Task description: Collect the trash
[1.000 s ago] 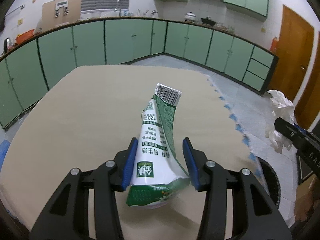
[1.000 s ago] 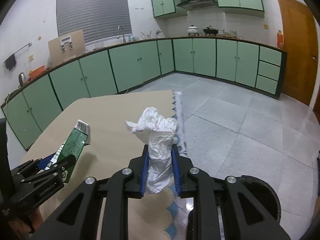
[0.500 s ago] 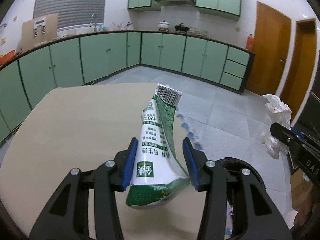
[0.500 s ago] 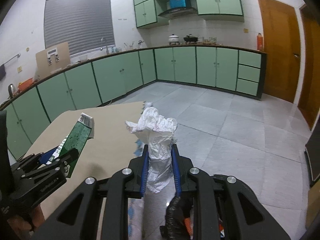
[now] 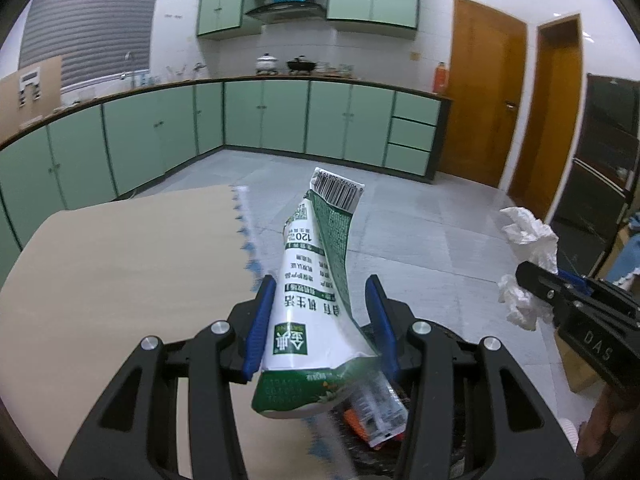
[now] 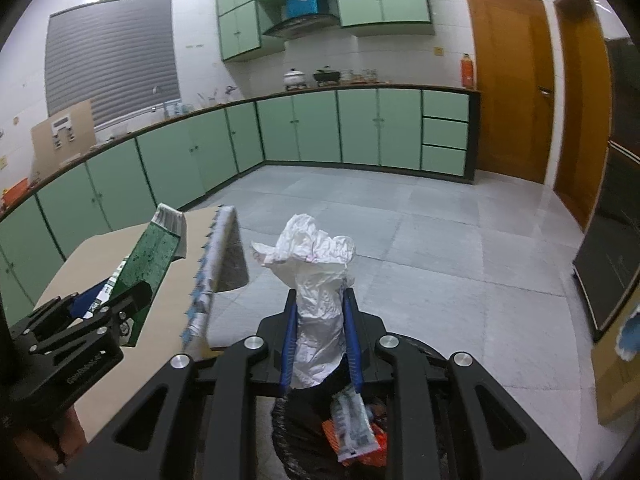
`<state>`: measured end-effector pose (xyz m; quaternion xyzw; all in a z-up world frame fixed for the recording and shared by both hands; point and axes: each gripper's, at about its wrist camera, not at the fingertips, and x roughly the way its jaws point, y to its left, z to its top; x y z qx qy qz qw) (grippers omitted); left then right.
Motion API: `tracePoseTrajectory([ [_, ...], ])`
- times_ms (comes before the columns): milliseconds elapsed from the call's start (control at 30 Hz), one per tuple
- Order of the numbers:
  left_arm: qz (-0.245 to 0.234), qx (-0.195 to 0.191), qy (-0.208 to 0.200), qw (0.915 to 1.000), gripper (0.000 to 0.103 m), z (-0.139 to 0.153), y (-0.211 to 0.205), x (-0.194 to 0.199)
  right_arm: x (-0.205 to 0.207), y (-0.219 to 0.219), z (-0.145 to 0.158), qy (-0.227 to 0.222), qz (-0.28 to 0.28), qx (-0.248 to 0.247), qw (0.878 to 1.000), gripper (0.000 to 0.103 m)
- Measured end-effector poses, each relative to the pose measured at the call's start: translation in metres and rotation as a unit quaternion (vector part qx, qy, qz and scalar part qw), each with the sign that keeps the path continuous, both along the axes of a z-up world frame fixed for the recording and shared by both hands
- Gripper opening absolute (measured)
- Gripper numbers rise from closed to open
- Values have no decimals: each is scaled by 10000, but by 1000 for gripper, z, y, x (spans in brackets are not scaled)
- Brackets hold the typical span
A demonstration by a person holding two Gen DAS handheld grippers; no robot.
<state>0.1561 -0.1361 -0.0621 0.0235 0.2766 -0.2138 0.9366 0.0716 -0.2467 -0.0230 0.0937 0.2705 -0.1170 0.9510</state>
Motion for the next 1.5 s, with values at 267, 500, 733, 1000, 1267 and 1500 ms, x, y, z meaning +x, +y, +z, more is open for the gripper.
tracePoseTrajectory([
  [267,-441,0,-45,9990,44,-9,-45,-18,-21,-29,-5,62,-329,31,9994,22],
  [500,-753,15,-47,9972,44,-23,-74,-32,-30,-53,-18,194,-561,91,9982,22],
  [733,-1003,176,253,9945,44,-48,-91,-11,-22,-74,-50,520,-630,304,9962,22],
  [1000,-1026,221,409,9936,45,-65,-108,11,-11,-83,-69,691,-623,411,9948,31],
  [1267,-1000,214,541,9933,52,-70,-108,27,-5,-92,-75,748,-687,468,9937,47],
  [1500,-791,105,426,9959,55,-58,-93,28,-6,-86,-70,682,-609,402,9950,64],
])
